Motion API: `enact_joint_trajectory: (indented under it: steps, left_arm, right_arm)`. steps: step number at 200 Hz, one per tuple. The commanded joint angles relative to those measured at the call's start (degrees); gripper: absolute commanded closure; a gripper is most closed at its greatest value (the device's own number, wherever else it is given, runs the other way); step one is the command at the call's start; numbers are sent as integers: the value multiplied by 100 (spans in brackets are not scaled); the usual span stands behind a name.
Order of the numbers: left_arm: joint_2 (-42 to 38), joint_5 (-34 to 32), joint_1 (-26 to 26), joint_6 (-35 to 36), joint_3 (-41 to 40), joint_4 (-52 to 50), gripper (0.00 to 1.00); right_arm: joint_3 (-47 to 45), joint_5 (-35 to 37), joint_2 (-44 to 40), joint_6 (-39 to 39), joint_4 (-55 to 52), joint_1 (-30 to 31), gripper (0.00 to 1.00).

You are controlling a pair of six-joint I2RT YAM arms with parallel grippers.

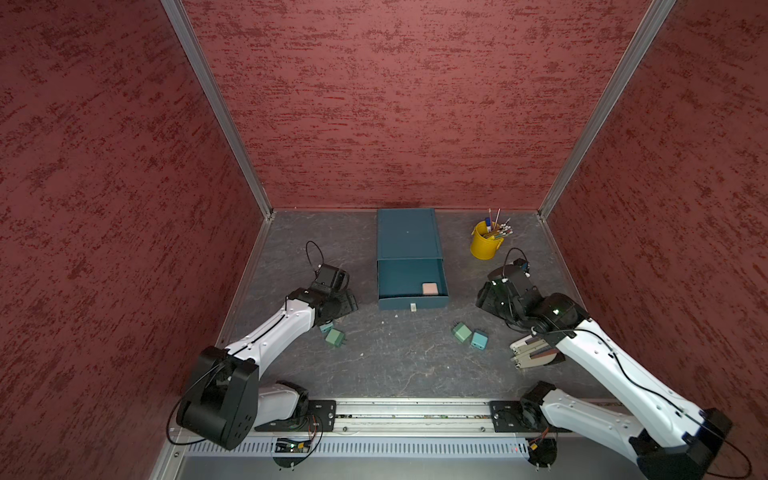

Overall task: Place the plugs into the drawer by color
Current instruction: Pick up the plug from the center of the board.

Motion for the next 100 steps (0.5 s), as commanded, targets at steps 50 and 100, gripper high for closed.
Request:
enact_joint_trajectory:
  steps: [50,100]
  left_arm:
    - [477,88,101,182,213,295,28]
    - [778,-157,-1,224,283,71,42]
  right_arm:
    - [-212,-205,-285,268,299,-53,39]
    - [-264,-209,-328,297,334,-73,40]
